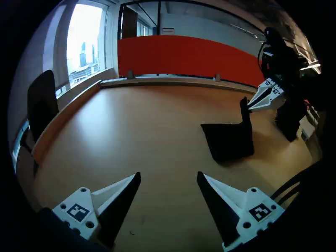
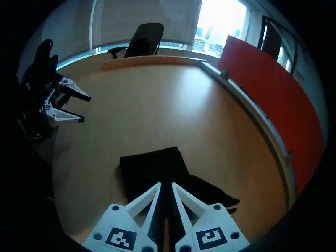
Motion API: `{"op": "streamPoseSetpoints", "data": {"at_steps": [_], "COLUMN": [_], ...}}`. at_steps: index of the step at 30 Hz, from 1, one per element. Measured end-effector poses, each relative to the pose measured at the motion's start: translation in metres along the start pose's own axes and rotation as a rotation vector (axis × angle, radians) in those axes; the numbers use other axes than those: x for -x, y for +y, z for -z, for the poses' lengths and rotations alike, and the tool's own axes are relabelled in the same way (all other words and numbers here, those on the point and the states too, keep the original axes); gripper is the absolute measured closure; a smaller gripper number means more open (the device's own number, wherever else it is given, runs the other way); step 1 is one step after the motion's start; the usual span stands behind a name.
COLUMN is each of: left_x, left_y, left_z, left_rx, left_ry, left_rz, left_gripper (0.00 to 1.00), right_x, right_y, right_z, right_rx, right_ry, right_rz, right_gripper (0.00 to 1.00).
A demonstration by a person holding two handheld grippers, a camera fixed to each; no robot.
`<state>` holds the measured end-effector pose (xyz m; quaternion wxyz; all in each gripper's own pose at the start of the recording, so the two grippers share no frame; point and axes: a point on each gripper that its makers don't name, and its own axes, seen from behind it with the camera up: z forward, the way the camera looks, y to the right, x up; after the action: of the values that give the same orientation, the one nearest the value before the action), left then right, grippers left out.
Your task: Fold towel
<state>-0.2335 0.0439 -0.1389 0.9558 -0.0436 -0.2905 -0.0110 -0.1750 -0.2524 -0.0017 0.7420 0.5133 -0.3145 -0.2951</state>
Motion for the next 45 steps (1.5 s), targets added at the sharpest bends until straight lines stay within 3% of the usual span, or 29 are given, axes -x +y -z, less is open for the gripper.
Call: {"op": "streamPoseSetpoints", "data": {"at_steps": [11, 21, 27, 31, 35, 41, 45], "left_x": [0.003, 0.008, 0.008, 0.008, 0.007, 0.006, 0.005], "left_y": [-0.007, -0.005, -0.006, -0.007, -0.008, -0.008, -0.008], "left_z": [0.004, 0.004, 0.004, 0.004, 0.004, 0.003, 0.003], "left_rx": [-0.024, -0.028, -0.032, -0.035, -0.036, -0.039, -0.039], "left_ry": [-0.003, -0.013, -0.015, -0.016, -0.016, -0.013, -0.01], "left_rz": [0.015, 0.019, 0.019, 0.02, 0.02, 0.022, 0.021], "left_gripper": [0.01, 0.0, 0.01, 0.01, 0.01, 0.01, 0.01], "right_x": [0.001, 0.006, 0.01, 0.013, 0.017, 0.022, 0.025], "right_y": [-0.048, -0.056, -0.057, -0.058, -0.057, -0.056, -0.055], "right_z": [-0.061, -0.069, -0.071, -0.072, -0.072, -0.068, -0.064], "right_rx": [-0.134, -0.16, -0.168, -0.171, -0.166, -0.149, -0.136], "right_ry": [-0.055, -0.071, -0.074, -0.078, -0.083, -0.087, -0.085], "right_rz": [0.053, 0.059, 0.049, 0.042, 0.037, 0.021, 0.0], "right_gripper": [0.98, 0.97, 0.88, 0.67, 0.34, 0.21, 0.2]}}
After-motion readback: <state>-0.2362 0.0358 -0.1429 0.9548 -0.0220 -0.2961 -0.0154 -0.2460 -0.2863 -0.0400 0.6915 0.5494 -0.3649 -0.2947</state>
